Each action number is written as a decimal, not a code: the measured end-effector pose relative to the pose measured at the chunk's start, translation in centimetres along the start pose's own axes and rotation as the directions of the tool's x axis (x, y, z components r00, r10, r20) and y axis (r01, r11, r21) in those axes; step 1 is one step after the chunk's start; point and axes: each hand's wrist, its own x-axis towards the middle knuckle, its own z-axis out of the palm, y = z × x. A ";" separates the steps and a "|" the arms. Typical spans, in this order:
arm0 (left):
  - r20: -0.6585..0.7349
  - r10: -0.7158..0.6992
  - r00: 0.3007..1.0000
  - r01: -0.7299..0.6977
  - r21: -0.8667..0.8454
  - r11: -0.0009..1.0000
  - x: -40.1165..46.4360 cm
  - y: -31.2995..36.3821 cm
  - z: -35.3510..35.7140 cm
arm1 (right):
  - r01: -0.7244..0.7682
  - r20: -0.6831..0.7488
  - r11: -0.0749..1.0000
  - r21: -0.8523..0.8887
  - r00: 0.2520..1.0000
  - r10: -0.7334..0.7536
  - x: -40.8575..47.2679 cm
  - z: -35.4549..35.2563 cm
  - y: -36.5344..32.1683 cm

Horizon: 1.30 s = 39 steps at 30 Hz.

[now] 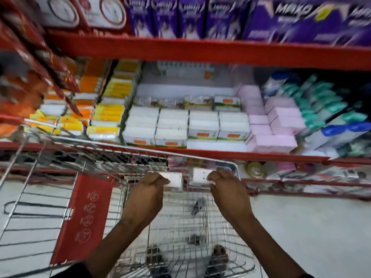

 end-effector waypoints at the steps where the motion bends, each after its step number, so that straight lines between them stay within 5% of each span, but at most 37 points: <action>1: -0.033 0.012 0.999 -0.013 -0.010 1.000 0.7 0.9 -1.0 | -0.001 -0.051 1.000 0.008 0.999 0.002 0.3 -1.4 0.3; 10: -0.175 0.148 0.973 -0.150 0.000 0.989 9.0 8.5 -4.5 | -0.021 -0.273 0.994 0.111 0.961 0.051 3.7 -10.1 5.1; 39: -0.023 0.010 1.000 -0.008 0.093 0.996 17.2 7.1 4.8 | -0.110 -0.087 0.993 -0.036 0.990 0.107 10.7 -3.2 10.2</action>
